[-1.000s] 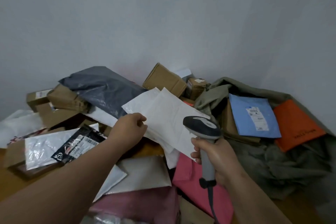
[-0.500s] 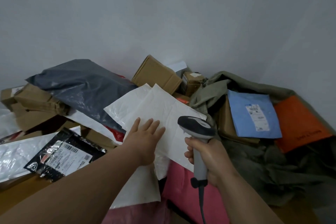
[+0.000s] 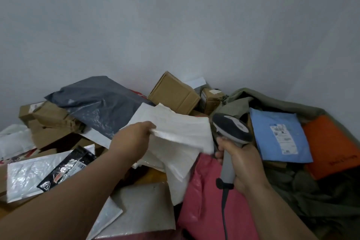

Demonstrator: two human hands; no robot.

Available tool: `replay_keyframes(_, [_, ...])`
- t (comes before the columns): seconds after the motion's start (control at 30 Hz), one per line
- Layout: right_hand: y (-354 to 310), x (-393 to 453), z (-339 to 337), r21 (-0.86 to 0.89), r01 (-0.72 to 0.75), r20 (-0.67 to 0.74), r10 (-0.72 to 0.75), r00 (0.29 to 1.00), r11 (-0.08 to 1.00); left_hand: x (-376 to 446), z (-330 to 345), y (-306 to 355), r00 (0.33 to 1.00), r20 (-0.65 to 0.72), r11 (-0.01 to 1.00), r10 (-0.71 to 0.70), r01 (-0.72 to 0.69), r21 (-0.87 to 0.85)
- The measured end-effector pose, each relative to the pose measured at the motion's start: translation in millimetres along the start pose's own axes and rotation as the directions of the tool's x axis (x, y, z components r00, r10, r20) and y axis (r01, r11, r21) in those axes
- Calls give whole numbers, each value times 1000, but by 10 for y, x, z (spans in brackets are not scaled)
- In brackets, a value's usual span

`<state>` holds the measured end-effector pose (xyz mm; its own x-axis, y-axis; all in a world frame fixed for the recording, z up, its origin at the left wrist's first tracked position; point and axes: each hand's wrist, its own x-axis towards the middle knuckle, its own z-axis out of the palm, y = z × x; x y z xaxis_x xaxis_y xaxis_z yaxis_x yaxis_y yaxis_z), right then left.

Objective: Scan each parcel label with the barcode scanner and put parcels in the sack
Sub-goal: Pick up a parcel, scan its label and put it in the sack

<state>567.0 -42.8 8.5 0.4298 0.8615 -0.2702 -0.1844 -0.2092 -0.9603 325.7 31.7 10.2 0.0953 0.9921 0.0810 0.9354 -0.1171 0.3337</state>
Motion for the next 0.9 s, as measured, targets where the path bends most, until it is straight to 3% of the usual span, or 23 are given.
replay_keyframes(0.07, [-85, -98, -5, 29, 49, -40, -47, 998, 998, -14, -172, -163, 984, -56, 941, -168, 143, -308])
replay_keyframes(0.1, [-122, -169, 3, 45, 64, -47, -62, 997, 997, -34, -264, -245, 970, -43, 843, -240, 186, -504])
replay_keyframes(0.17, [-147, -318, 37, 53, 78, -48, -75, 996, 996, -112, -450, -355, 941, 61, 519, -333, 237, -821])
replay_keyframes(0.27, [-124, -615, 170, 40, 69, -31, -68, 997, 997, -341, -717, -476, 922, 223, 69, -316, 257, -964])
replay_keyframes(0.33, [-87, -834, 286, 64, 53, -8, -53, 999, 997, -512, -842, -597, 946, 264, -66, -187, 256, -965])
replay_keyframes(0.53, [9, -1438, 543, 187, -12, 114, -9, 993, 982, -1089, -1096, -986, 949, 289, -175, 123, 308, -935])
replay_keyframes(0.77, [34, -1912, 649, 283, 36, 188, -93, 978, 958, -1446, -1242, -1271, 908, 322, -133, 269, 366, -921])
replay_keyframes(0.9, [6, -2059, 699, 343, 47, 216, -127, 968, 938, -1597, -1315, -1351, 902, 348, -44, 256, 370, -928])
